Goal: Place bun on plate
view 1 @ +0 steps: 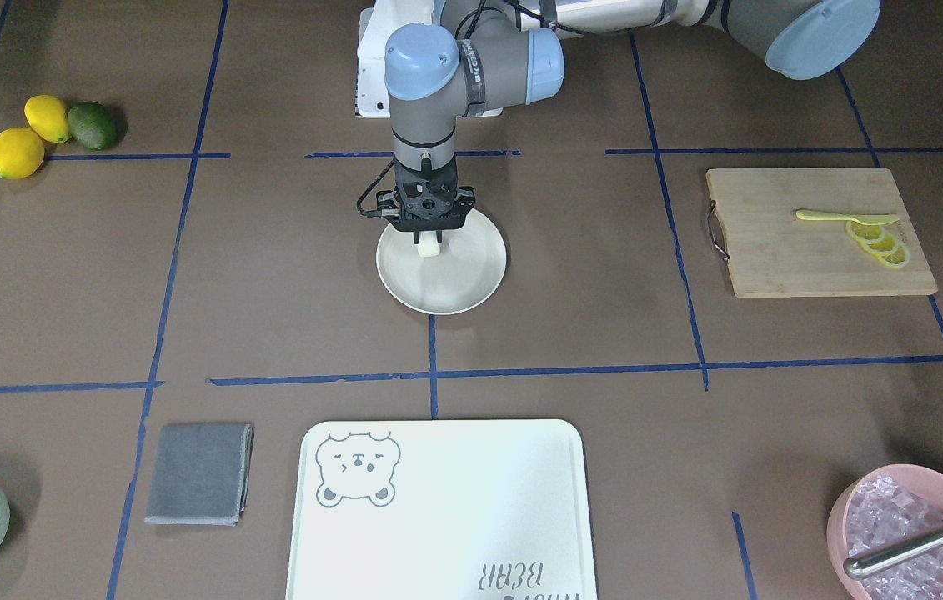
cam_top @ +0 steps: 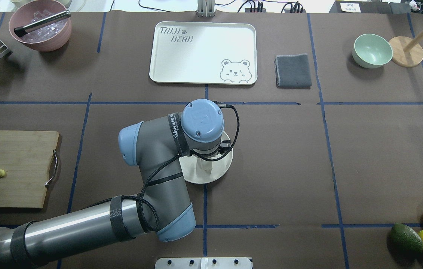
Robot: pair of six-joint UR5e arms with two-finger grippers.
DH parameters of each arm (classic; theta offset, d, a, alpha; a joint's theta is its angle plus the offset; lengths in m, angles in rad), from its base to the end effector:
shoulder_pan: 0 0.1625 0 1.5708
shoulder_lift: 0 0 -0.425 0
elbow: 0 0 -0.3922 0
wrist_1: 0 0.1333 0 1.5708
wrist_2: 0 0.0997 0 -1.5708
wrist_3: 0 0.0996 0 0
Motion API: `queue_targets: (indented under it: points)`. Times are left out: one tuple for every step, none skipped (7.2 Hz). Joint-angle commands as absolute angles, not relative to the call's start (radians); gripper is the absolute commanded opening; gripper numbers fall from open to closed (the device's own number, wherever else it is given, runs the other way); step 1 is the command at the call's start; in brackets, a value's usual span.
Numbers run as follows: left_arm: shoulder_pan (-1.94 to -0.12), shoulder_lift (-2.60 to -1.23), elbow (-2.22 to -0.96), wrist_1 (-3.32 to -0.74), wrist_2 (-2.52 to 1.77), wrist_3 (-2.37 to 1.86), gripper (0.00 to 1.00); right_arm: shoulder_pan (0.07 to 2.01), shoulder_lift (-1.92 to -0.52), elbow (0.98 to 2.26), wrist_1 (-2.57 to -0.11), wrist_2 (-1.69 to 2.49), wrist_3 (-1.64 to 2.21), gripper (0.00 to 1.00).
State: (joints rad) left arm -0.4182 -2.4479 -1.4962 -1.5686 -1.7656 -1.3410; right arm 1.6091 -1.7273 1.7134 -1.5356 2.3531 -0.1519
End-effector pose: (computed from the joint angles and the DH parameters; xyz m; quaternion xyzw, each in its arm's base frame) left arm 0.6289 -0.4043 0.1487 0.0385 0.3961 -0.0485 0.9161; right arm 0.0794 -0.4244 0.6563 0.0460 -0.3786 -0.0565 0.9227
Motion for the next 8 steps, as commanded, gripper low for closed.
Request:
queue_targets:
  points:
    - [-0.419, -2.428, -1.5, -1.586, -1.76, -1.338, 1.0, 1.609, -1.727, 1.713, -1.534, 2.353, -0.152, 1.0]
    - [-0.434, -2.428, -1.511, -1.582, -1.764, -1.312, 1.0, 1.609, -1.727, 1.715, -1.535, 2.353, -0.152, 1.0]
    - [-0.478, -2.389, -1.605, -1.541, -1.772, -1.249, 1.0, 1.609, -1.729, 1.715, -1.534, 2.353, -0.15, 1.0]
    - [-0.539, -2.302, -1.761, -1.447, -1.852, -1.155, 1.0, 1.609, -1.729, 1.712, -1.531, 2.352, -0.143, 1.0]
    - [-0.627, -2.198, -1.917, -1.406, -1.927, -1.02, 1.0, 1.609, -1.729, 1.713, -1.528, 2.352, -0.143, 1.0]
    - [-0.766, -2.039, -2.042, -1.402, -2.027, -0.867, 1.0, 1.609, -1.727, 1.712, -1.528, 2.352, -0.143, 1.0]
    - [-0.951, -1.907, -2.057, -1.404, -2.166, -0.619, 1.0, 1.609, -1.727, 1.712, -1.526, 2.352, -0.141, 1.0]
    - [-1.129, -1.813, -2.024, -1.401, -2.248, -0.359, 1.0, 1.609, -1.727, 1.709, -1.526, 2.35, -0.141, 1.0]
